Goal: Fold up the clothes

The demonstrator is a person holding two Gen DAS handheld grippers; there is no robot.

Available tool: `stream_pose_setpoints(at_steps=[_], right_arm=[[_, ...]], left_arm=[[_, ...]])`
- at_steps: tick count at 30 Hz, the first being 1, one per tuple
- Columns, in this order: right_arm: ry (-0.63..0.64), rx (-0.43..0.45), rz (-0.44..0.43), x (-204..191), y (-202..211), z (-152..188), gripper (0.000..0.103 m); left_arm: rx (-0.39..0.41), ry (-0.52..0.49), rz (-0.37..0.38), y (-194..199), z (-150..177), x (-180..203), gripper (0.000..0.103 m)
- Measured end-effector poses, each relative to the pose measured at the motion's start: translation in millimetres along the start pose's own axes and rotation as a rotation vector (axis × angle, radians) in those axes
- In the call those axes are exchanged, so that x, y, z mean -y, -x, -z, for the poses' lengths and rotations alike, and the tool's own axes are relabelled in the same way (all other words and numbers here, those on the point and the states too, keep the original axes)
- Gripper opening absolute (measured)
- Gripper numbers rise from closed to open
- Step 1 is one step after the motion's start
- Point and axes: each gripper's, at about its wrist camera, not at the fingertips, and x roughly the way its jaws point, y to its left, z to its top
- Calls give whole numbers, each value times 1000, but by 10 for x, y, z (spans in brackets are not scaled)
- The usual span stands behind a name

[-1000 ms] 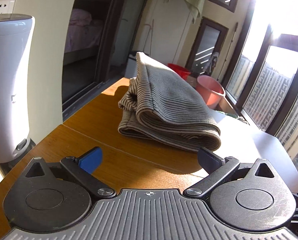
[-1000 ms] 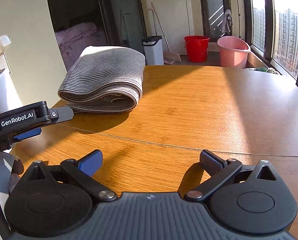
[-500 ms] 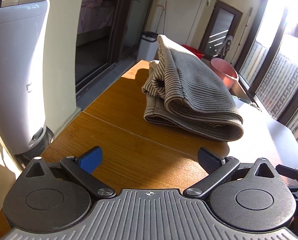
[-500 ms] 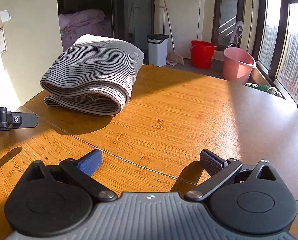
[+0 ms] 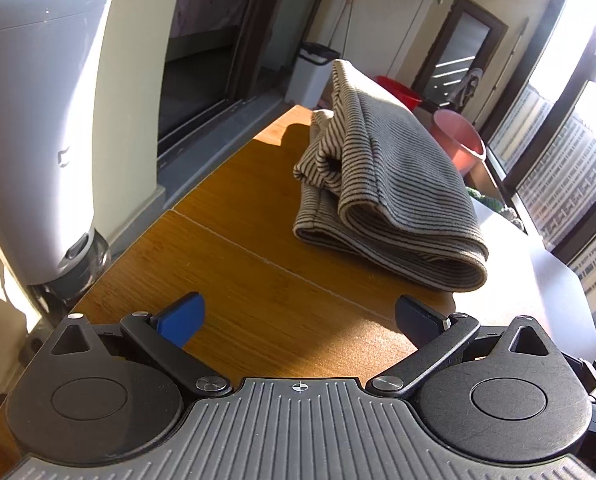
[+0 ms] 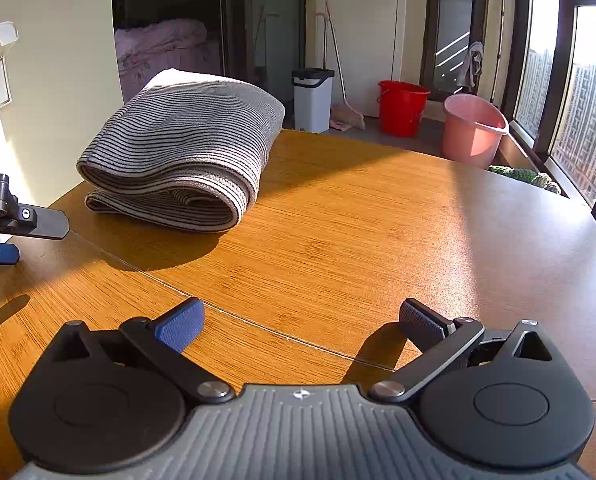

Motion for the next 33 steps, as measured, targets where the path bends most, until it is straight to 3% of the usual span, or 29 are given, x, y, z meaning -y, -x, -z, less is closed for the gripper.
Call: stream_pose_setpoints(at_steps=[2, 4, 8, 10, 21, 33], right_arm=[[0, 0, 0, 3, 1, 0, 103], [0, 0, 0, 5, 3, 0, 103], [0, 0, 0, 2, 3, -3, 103], [0, 0, 0, 2, 0, 1, 103], [0, 0, 0, 3, 2, 1, 103], [0, 0, 0, 3, 2, 1, 103]], left_arm=[[-8, 33, -16, -4, -16, 12, 103], [12, -2, -63, -37, 36, 114, 103], [80, -172, -206, -166, 213, 388, 103], [69, -225, -275, -239, 223, 502, 103], [56, -251, -231, -262, 192, 508, 103], [-15, -210, -275, -377, 12, 568, 103]])
